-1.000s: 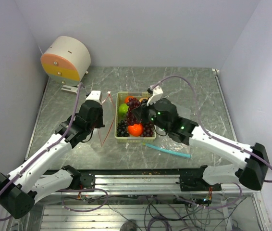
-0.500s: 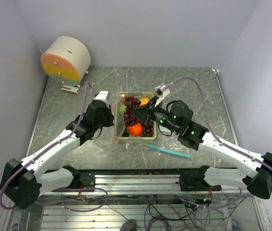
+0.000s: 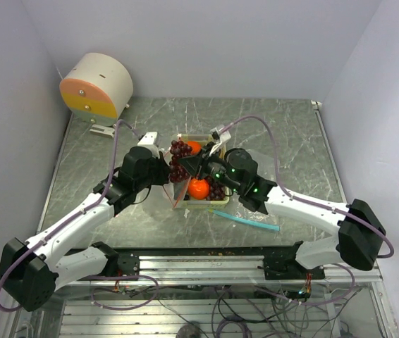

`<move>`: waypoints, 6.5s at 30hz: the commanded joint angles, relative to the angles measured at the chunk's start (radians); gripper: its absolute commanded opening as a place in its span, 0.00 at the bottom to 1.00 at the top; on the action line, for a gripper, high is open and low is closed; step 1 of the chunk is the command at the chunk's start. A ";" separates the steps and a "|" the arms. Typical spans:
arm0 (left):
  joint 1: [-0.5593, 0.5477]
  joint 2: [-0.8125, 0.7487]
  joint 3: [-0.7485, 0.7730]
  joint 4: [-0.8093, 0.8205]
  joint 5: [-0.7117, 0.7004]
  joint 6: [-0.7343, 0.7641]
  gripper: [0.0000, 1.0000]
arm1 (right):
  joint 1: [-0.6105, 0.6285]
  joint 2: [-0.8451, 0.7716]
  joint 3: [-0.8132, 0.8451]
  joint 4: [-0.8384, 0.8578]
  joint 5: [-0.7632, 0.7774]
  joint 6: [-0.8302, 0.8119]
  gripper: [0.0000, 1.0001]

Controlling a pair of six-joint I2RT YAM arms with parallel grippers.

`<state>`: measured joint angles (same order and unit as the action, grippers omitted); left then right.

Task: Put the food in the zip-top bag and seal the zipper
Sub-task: Place the fake fruit in the zipper food storage bag, then pick up the fake fruit from the bin, then place the fake fruit in the zipper food storage bag, then pick up the fake fruit from the bin.

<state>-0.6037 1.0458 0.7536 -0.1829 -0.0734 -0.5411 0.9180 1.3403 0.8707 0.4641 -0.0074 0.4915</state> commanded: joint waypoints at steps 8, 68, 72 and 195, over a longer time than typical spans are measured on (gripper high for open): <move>0.004 -0.064 0.072 -0.076 0.016 -0.001 0.07 | 0.013 0.008 -0.048 -0.079 0.226 -0.050 0.00; -0.011 -0.097 0.140 -0.431 -0.297 0.104 0.07 | -0.098 0.291 0.214 -0.676 0.373 -0.059 0.75; -0.011 -0.069 0.137 -0.413 -0.289 0.106 0.07 | -0.118 0.330 0.213 -0.695 0.382 -0.060 0.75; -0.011 -0.220 0.173 -0.362 -0.416 0.152 0.07 | -0.156 0.640 0.489 -0.770 0.193 -0.007 0.78</move>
<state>-0.6106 0.8387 0.9157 -0.5716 -0.4816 -0.4026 0.7685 1.9251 1.3289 -0.3004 0.2127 0.4900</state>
